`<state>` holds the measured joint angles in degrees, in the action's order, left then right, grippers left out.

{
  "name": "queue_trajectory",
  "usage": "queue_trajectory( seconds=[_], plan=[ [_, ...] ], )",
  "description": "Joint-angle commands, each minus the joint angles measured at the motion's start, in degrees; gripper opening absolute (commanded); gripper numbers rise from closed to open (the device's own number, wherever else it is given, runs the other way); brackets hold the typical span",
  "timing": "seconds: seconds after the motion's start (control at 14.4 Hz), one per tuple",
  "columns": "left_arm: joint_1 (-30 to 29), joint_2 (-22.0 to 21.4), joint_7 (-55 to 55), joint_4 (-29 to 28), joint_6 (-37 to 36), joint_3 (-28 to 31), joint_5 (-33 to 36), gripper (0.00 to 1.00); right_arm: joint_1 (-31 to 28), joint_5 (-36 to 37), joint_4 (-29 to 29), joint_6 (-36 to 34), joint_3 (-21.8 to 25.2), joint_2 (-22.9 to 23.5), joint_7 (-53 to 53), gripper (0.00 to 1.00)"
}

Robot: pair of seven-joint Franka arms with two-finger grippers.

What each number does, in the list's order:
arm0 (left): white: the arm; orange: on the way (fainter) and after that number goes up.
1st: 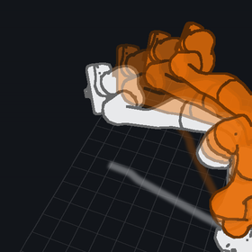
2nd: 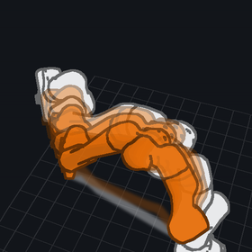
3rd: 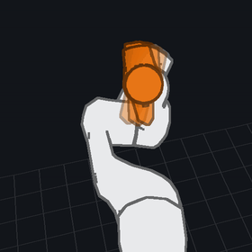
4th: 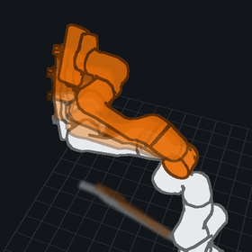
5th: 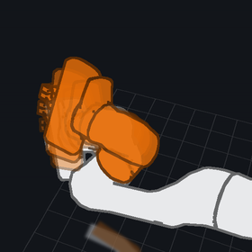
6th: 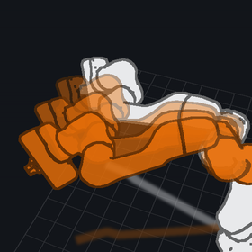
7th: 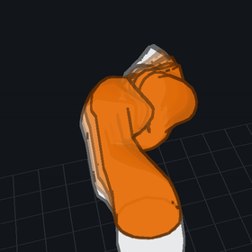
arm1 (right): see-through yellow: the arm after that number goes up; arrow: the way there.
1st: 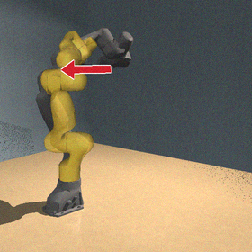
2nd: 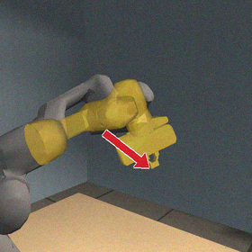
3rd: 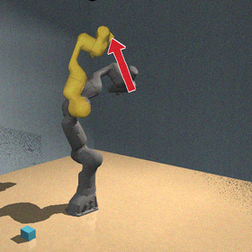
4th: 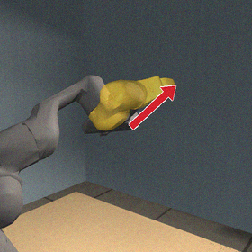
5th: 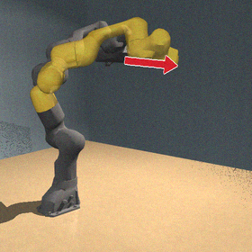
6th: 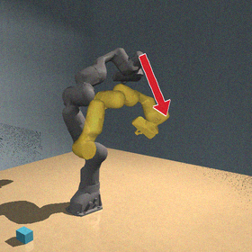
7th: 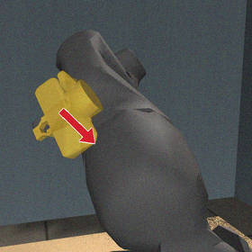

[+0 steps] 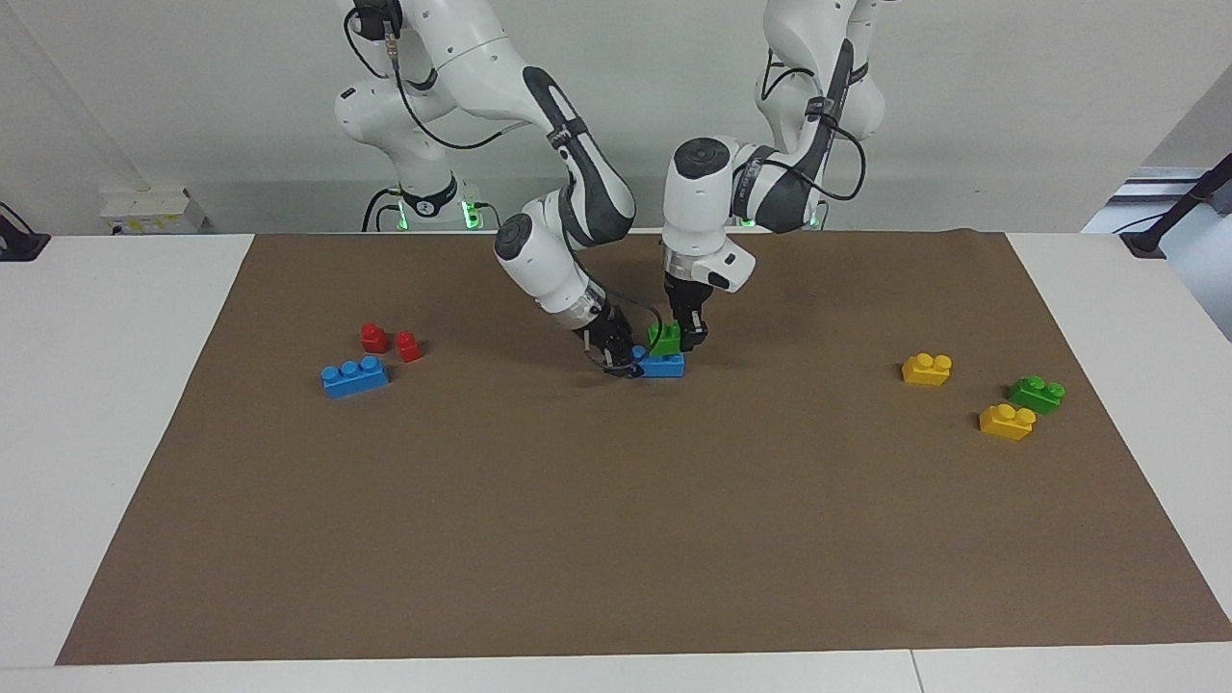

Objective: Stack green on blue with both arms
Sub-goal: 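Bring the green brick with the left gripper against the blue brick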

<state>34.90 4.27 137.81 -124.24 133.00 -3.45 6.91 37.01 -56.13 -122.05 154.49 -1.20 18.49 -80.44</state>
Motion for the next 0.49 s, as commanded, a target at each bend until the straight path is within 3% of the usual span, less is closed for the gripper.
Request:
queue_trajectory(
  seconds=[0.0, 0.42],
  plan=[
    [-0.01, -1.19, 1.15, -2.67, 2.52, 0.28, 1.79, 0.00, -0.01, -1.53, -1.26, 1.69, -0.03, 0.40, 1.34, 0.00],
    [-0.09, -0.76, 1.15, -4.25, 5.42, 0.28, 2.23, 0.00, -0.18, -1.53, -1.35, 1.69, -0.03, 0.40, 1.42, 0.00]
  ],
)
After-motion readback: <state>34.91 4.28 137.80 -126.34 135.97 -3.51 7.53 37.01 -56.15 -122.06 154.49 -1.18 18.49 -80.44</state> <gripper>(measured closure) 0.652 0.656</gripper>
